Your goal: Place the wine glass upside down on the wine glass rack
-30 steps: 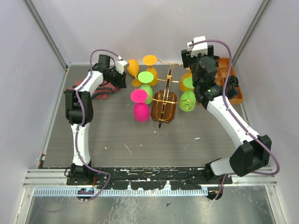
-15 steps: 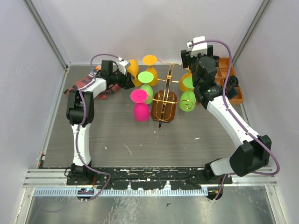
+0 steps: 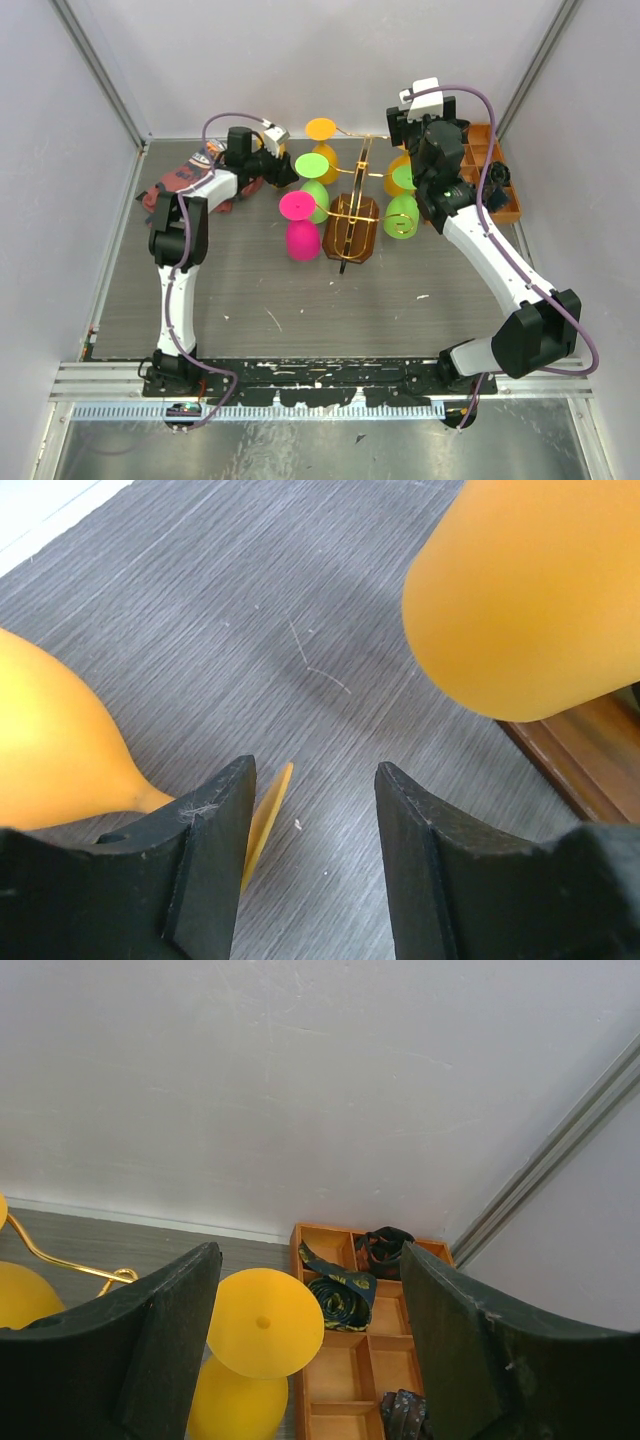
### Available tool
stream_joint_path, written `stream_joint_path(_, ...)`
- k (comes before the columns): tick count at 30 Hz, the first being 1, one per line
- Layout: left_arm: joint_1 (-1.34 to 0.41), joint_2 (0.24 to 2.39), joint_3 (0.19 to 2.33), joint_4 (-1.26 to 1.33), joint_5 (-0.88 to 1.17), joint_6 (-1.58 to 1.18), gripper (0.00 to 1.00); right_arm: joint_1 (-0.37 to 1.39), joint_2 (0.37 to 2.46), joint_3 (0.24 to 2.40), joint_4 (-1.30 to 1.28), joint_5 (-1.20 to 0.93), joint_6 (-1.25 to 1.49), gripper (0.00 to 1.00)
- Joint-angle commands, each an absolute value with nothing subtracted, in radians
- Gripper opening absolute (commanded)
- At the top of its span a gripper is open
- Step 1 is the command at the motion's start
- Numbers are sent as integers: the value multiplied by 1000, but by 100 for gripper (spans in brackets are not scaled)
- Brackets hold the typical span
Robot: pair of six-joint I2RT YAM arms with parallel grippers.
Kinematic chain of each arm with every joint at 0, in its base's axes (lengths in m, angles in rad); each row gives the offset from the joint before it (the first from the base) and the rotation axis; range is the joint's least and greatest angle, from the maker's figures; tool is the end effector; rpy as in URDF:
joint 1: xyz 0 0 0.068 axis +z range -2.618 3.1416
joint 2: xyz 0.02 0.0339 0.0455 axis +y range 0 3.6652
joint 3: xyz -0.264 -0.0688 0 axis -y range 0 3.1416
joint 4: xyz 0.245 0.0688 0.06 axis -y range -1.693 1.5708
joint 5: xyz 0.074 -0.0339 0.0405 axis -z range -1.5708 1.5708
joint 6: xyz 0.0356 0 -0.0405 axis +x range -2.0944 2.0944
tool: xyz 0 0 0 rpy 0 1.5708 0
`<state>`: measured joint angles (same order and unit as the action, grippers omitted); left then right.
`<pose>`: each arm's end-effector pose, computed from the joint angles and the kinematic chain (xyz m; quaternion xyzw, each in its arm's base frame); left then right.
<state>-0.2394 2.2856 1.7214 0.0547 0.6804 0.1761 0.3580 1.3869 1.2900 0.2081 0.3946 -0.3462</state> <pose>0.5007 -0.1453 0.1830 0.3329 0.7607 -0.3027 0.4677 0.3116 0.1020 0.4209 -0.0883 0.6641 -0.1264 0.7316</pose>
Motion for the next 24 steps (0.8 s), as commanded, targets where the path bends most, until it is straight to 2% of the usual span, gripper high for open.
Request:
stream_joint_path(1,-241,2313,1746,45,647,212,57,356,1369,1320,244,393,-362,78)
stream_joint_path(8,-242,2294,1712,-7,591,273,56,356,1374,1319,244,394,-364,78)
stream_joint_path(12,-241,2290,1700,-12,572,280,50,356,1373,1312,244,394,-361,78)
stream_joint_path(24,-239,2268,1709,-34,509,280,9,355,1363,1303,241,395,-355,78)
